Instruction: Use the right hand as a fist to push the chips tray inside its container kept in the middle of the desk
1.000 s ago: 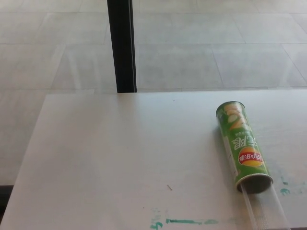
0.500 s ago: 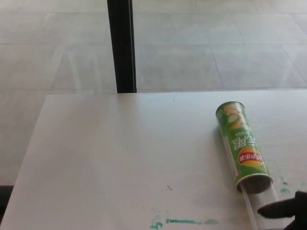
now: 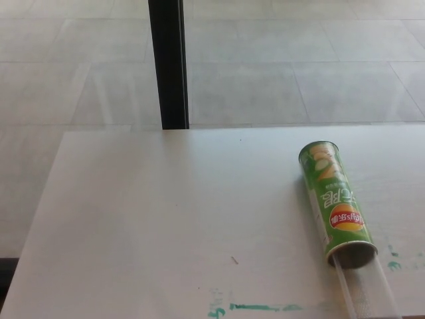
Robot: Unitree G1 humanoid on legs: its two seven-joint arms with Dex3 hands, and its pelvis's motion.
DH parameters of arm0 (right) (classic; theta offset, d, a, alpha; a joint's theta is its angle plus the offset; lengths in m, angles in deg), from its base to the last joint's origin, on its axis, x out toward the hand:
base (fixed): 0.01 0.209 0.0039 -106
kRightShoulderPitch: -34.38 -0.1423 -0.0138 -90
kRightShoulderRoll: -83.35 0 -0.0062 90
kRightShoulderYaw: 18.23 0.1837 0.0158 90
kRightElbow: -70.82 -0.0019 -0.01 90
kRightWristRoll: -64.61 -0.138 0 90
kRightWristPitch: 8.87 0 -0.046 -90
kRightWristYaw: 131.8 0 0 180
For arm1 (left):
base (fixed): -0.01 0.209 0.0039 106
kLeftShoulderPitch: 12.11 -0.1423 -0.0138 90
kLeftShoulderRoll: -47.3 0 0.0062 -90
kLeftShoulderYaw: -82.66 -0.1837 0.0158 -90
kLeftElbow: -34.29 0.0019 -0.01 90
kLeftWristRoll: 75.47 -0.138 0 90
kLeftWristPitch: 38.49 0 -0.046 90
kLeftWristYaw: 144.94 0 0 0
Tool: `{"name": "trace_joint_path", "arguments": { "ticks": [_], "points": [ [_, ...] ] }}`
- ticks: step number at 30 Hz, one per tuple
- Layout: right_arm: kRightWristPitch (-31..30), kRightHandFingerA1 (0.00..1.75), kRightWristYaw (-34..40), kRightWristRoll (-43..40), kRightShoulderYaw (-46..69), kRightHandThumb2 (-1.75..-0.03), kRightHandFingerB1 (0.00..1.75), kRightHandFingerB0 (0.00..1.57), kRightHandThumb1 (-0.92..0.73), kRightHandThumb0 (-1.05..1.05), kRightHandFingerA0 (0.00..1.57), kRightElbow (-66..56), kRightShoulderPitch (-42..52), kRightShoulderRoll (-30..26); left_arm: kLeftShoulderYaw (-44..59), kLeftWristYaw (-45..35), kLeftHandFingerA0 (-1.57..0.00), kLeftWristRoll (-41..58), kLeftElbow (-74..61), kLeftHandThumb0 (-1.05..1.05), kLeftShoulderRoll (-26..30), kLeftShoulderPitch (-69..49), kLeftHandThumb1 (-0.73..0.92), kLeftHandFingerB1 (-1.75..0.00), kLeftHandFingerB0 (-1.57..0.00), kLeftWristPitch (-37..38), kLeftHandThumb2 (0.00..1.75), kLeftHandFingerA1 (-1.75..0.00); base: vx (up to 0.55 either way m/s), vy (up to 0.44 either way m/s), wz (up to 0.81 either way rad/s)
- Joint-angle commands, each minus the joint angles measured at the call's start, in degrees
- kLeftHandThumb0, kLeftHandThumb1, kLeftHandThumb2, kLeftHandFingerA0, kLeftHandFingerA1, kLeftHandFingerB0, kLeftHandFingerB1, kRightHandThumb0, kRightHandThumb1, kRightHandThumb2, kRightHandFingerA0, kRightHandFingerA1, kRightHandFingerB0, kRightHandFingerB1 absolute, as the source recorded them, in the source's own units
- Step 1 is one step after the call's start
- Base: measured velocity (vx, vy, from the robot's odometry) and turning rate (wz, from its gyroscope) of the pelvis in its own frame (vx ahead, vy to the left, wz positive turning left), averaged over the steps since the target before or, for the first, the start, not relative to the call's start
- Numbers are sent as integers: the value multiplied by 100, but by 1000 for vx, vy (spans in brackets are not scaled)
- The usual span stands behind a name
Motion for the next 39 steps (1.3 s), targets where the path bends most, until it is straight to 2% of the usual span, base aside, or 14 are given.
{"name": "trace_joint_path", "arguments": {
  "ticks": [1, 6, 15, 16, 17, 18, 19, 20, 30, 31, 32, 36, 37, 39],
  "points": [
    [-3, 78, -382, 2170, 127, -65, 48, 58, -86, -65, 74, 206, 30, -561, -33, 139, -69, 35, 30, -75, 92, -34, 49, -116, -39, 91, 142, -145, 0, 0, 0],
    [17, 94, -169, 2650, -5, -65, 48, 60, -85, -65, 75, 399, -172, -544, 80, 85, -82, 165, 19, -75, 57, -29, 57, -100, -43, 68, 141, -129, 0, 0, 0],
    [-318, 65, 397, 3965, -433, -66, 45, 59, -89, -67, 80, 969, -770, -394, 349, 35, -75, 396, 45, -81, 35, -16, 54, -98, -38, -1, 138, -127, 0, 0, 0],
    [-374, 61, 422, 4031, -511, -67, 45, 58, -89, -67, 79, 1075, -864, -363, 101, 42, -62, 129, 44, -79, 92, -15, 55, -114, -30, 6, 138, -146, 0, 0, 0],
    [-458, 62, 411, 4111, -573, -67, 45, 58, -90, -68, 78, 1130, -940, -351, 310, -31, -72, 342, 47, -79, 63, 8, 53, -97, -37, -5, 139, -126, 0, 0, 0],
    [-620, 63, 321, 4250, -669, -68, 43, 56, -92, -70, 74, 1168, -1053, -356, 337, -18, -61, 373, 23, -75, 56, 21, 48, -114, -28, 7, 141, -149, 0, 0, 0],
    [-678, 67, 306, 4327, -747, -67, 44, 59, -92, -71, 77, 1235, -1146, -343, 326, 20, -96, 361, 4, -76, 60, 32, 53, -101, -43, -12, 141, -140, 0, 0, 0],
    [-681, 67, 322, 4350, -782, -67, 44, 59, -92, -71, 77, 1279, -1188, -331, 341, 34, -96, 375, -3, -76, 61, 39, 53, -101, -43, -31, 141, -140, 0, 0, 0],
    [-922, 79, 547, 4758, -1206, -67, 46, 64, -90, -69, 79, 1616, -1562, -41, 267, 113, -61, 263, -64, -75, 116, 93, 50, -115, -31, -78, 140, -148, 0, 0, 0],
    [-926, 83, 564, 4745, -1258, -115, 61, 55, -76, -66, 81, 1661, -1626, 3, 306, 97, -64, 297, -65, -74, 145, 112, 50, -115, -32, -81, 141, -148, 0, 0, 0],
    [-921, 78, 587, 4751, -1291, -68, 46, 63, -91, -69, 80, 1691, -1650, 22, 304, 102, -77, 286, -66, -74, 167, 118, 55, -99, -42, -89, 139, -127, 0, 0, 0],
    [-923, 74, 623, 4777, -1373, -68, 46, 62, -92, -69, 80, 1795, -1717, 44, 202, 75, -84, 145, -56, -78, 219, 101, 52, -89, -37, 5, 134, -120, 0, 0, 0],
    [-937, 82, 658, 4758, -1380, -116, 61, 54, -77, -64, 82, 1843, -1724, 71, 151, -4, -58, 90, -14, -78, 274, 134, 54, -112, -29, -44, 138, -141, 0, 0, 0],
    [-913, 81, 714, 4794, -1396, -116, 61, 54, -77, -63, 82, 1886, -1742, 74, 162, -19, -69, 108, -43, -82, 270, 126, 58, -94, -37, -41, 137, -119, 0, 0, 0]
  ]
}}
